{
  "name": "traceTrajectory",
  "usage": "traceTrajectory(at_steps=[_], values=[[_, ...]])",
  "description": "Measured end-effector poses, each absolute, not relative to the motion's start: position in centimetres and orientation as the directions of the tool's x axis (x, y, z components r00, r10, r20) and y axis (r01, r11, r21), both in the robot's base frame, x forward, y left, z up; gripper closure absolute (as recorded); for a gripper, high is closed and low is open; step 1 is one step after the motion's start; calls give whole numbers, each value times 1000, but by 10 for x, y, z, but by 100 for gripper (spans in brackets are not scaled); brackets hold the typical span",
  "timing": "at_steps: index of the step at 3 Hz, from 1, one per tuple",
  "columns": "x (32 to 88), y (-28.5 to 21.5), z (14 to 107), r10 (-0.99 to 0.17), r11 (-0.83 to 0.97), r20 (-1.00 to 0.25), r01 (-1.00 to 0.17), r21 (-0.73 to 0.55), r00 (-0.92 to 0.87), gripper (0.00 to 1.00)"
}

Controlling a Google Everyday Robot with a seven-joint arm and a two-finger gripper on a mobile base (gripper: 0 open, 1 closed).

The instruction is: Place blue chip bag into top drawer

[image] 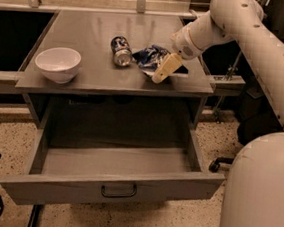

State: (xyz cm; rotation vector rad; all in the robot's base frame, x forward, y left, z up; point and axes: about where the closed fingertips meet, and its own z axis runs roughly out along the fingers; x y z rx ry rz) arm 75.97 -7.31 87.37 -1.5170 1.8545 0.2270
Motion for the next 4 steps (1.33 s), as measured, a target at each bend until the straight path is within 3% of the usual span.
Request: traceTrajectory(at_steps=[1, 4], values=[[760, -73, 874, -783, 292, -620, -909, -296, -50, 19], [750, -75, 868, -789, 269, -613, -921, -283, -42, 89]])
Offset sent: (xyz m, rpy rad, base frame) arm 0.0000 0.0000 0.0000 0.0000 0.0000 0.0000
